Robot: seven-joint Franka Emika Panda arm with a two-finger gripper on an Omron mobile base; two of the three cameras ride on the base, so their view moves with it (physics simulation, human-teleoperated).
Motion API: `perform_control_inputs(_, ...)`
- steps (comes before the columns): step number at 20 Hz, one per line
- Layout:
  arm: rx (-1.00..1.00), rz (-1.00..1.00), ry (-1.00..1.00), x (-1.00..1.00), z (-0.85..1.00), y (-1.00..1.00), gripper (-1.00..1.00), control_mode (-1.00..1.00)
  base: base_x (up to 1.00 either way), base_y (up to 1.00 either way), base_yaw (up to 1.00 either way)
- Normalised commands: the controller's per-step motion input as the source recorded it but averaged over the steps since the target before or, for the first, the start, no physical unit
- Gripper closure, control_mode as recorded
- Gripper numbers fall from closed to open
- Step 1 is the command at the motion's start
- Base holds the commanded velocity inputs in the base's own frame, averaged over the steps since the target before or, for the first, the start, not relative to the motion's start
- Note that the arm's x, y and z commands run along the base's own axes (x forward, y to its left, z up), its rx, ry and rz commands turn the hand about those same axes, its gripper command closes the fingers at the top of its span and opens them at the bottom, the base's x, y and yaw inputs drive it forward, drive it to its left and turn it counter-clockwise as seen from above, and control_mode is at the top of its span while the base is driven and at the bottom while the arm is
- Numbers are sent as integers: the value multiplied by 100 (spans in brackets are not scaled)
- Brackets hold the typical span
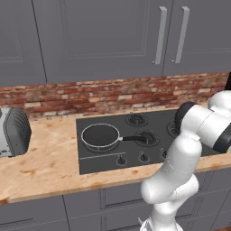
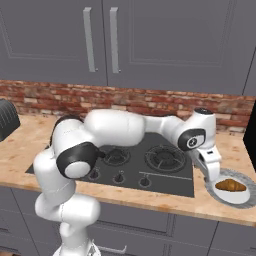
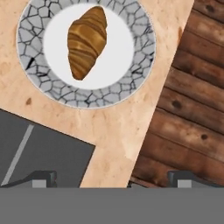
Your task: Pick the croissant and place it on the pan. Then turn on the stove to warm the croissant.
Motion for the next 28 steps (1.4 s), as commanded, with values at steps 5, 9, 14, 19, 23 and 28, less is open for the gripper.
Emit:
perform_control_inputs(5,0,-8,0,11,-21,-24,-100,-100,0,0,0)
perform_control_inputs(9,0,-8,0,12,-21,-21,-100,-100,0,0,0)
perform_control_inputs(14,0,-8,0,8,-19,-19,-100,-100,0,0,0)
perform_control_inputs(19,0,-8,0,6,-17,-21,-100,-100,0,0,0)
perform_control_inputs(23,0,-7,0,11,-16,-14,-100,-100,0,0,0)
perform_control_inputs(28,0,-7,0,22,-6,-3,-100,-100,0,0,0)
